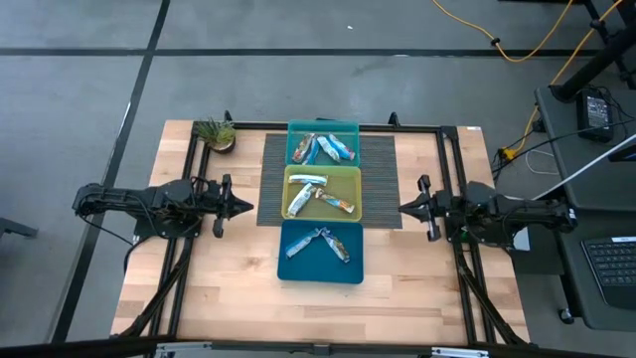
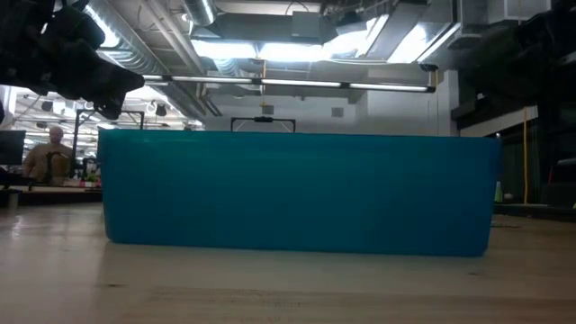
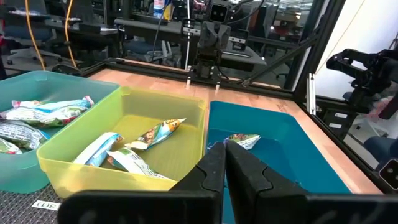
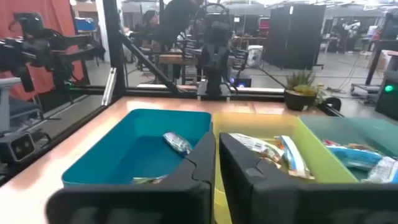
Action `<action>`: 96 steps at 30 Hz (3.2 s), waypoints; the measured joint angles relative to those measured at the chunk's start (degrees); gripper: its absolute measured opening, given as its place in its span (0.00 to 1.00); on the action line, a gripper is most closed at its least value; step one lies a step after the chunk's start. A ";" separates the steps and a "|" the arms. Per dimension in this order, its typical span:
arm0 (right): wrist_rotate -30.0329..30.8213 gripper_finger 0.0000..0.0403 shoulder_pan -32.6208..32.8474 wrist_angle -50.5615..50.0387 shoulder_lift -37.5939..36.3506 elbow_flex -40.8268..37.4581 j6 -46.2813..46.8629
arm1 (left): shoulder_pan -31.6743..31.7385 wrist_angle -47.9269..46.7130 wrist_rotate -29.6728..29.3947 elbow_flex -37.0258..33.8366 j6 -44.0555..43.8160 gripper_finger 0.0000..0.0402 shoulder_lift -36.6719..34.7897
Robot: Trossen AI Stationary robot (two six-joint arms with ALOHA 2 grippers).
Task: Pick and place Granola Bars by type
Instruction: Return to Home Position
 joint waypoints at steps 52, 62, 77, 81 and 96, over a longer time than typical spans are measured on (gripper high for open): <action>0.32 0.05 -0.02 -0.02 0.00 0.02 0.01 | 0.00 0.00 -0.04 0.00 0.00 0.01 0.00; 0.34 0.05 -0.02 -0.02 0.00 0.04 0.01 | 0.00 0.00 -0.04 -0.01 -0.01 0.02 0.00; 0.34 0.05 -0.02 -0.01 0.00 0.04 0.01 | 0.00 0.00 -0.04 -0.01 0.00 0.01 0.00; 0.34 0.05 -0.02 0.00 0.00 0.04 0.01 | 0.00 0.00 -0.03 0.00 0.00 0.01 0.00; 0.34 0.05 -0.02 -0.01 -0.01 0.04 0.01 | 0.00 0.00 -0.03 -0.02 0.00 0.02 0.00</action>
